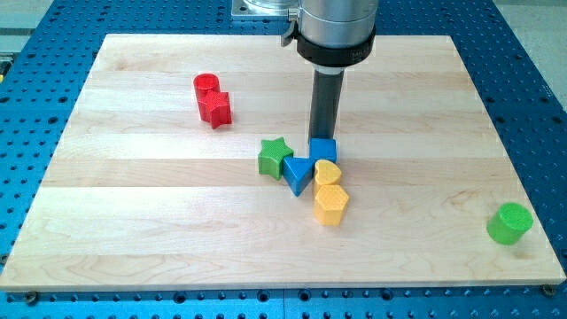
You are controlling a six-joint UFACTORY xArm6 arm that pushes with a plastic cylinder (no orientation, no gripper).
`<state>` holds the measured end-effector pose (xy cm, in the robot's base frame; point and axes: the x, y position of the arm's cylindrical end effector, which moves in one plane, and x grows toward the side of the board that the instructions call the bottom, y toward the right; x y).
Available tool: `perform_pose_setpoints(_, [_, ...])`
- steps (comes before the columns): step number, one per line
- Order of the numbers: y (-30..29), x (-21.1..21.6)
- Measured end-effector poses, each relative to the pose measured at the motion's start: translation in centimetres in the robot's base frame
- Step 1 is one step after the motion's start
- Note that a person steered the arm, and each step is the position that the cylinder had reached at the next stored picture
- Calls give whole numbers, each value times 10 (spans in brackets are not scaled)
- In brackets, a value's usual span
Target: Move the blue cube to the top of the yellow heart
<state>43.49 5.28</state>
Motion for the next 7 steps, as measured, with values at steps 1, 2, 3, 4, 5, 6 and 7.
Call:
perform_pose_setpoints(1, [-5,-1])
perform_pose_setpoints(2, [-69,-4])
perform_pose_setpoints(3, [-100,5])
perform_pose_setpoints(4, [-136,30])
perform_pose_setpoints(5, [-144,78])
perform_pose_setpoints(6, [-127,89])
perform_pose_setpoints(7, [-99,84])
